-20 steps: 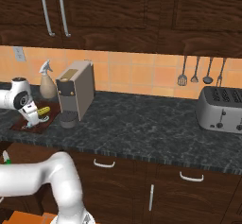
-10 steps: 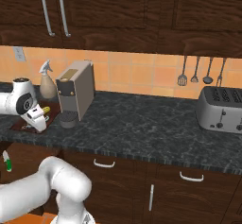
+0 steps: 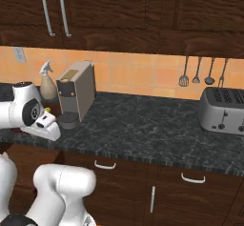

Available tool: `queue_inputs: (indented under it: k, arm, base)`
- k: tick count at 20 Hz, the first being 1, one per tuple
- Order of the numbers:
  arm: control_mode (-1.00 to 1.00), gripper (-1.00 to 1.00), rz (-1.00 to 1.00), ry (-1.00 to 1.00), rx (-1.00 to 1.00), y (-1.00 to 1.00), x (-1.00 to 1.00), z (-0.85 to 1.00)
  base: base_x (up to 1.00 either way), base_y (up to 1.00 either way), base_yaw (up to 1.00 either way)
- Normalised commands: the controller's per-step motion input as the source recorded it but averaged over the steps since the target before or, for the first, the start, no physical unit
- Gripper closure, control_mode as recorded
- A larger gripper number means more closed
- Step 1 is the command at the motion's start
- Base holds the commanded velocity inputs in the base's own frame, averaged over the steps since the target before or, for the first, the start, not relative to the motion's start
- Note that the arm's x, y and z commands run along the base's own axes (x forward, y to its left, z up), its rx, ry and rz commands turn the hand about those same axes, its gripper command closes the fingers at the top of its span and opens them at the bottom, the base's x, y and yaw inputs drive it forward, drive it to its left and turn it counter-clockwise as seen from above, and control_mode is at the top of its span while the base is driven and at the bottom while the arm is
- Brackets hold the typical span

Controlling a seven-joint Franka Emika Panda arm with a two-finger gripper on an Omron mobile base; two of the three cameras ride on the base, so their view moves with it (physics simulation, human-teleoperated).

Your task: Place the appropriate cutting tool for cutting the cucumber skin on the cutting board.

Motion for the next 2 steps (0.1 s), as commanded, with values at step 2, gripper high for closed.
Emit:
queue_inputs:
  k: [2]
  arm:
    - [-1.0, -1.0, 0.27, -0.09, -0.11, -0.81, -1.0, 0.46]
  base:
    - [0.0, 0.0, 0.0]
